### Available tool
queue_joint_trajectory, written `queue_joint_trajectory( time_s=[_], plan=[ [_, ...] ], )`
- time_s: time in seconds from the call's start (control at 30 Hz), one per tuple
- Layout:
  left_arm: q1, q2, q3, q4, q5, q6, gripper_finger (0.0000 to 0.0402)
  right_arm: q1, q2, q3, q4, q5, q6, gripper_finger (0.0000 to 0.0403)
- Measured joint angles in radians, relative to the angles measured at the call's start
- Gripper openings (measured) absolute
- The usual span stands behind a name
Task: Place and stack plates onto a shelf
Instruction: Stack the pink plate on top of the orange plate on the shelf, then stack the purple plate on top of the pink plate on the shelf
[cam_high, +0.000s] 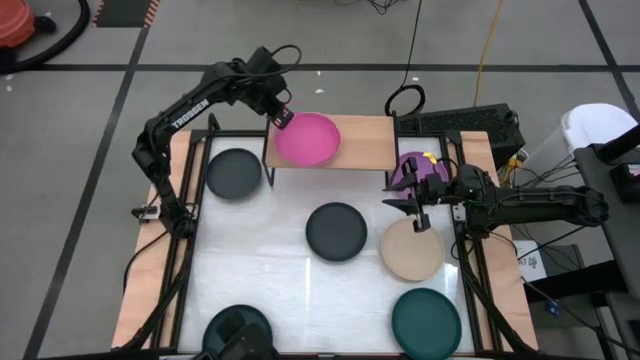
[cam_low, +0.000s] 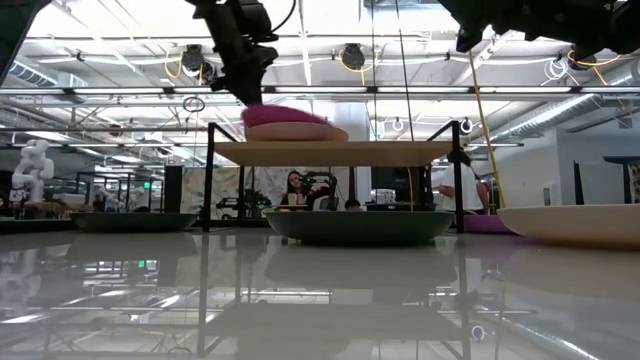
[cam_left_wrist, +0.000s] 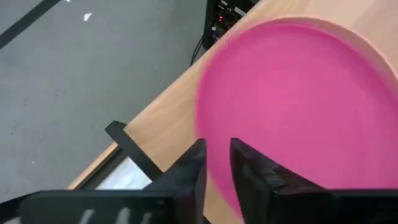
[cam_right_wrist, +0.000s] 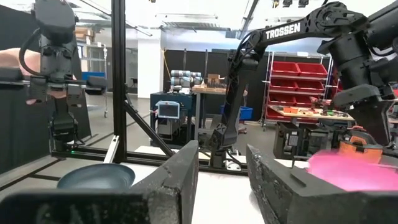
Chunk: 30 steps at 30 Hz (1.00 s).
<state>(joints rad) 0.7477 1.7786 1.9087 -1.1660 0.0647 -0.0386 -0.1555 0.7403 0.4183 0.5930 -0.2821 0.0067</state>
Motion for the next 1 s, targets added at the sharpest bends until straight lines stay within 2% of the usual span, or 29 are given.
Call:
queue_joint_trajectory(
  time_s=[0.23, 0.37, 0.47, 0.57, 0.7, 0.77, 0.9, 1.0],
  plan=[
    [-0.011, -0.035, 0.0, -0.004, 0.008, 0.002, 0.0145, 0.0, -0.004, 0.0, -0.026, -0.005, 0.01, 0.0116],
    [-0.026, -0.138, 0.0, -0.004, 0.063, 0.002, 0.0148, 0.0, -0.047, 0.009, -0.118, -0.006, 0.012, 0.0116],
    [-0.104, -0.261, -0.041, 0.094, 0.02, 0.025, 0.0136, 0.004, -0.08, 0.094, -0.307, -0.006, 0.032, 0.0116],
    [-0.217, -0.387, -0.155, 0.306, -0.036, 0.029, 0.0118, 0.019, -0.07, 0.231, -0.567, 0.014, 0.016, 0.0116],
    [-0.377, -0.524, -0.366, 0.587, -0.078, 0.007, 0.0107, 0.039, 0.001, 0.425, -0.91, 0.069, 0.001, 0.0116],
    [-0.464, -0.578, -0.484, 0.729, -0.131, 0.004, 0.0106, 0.047, 0.05, 0.515, -1.072, 0.114, 0.005, 0.0116],
    [-0.6, -0.625, -0.709, 0.988, -0.24, 0.007, 0.0106, 0.052, 0.141, 0.619, -1.346, 0.304, 0.036, 0.0116],
    [-0.681, -0.637, -0.823, 1.128, -0.259, -0.01, 0.0106, 0.05, 0.201, 0.613, -1.519, 0.447, 0.089, 0.0116]
  ],
)
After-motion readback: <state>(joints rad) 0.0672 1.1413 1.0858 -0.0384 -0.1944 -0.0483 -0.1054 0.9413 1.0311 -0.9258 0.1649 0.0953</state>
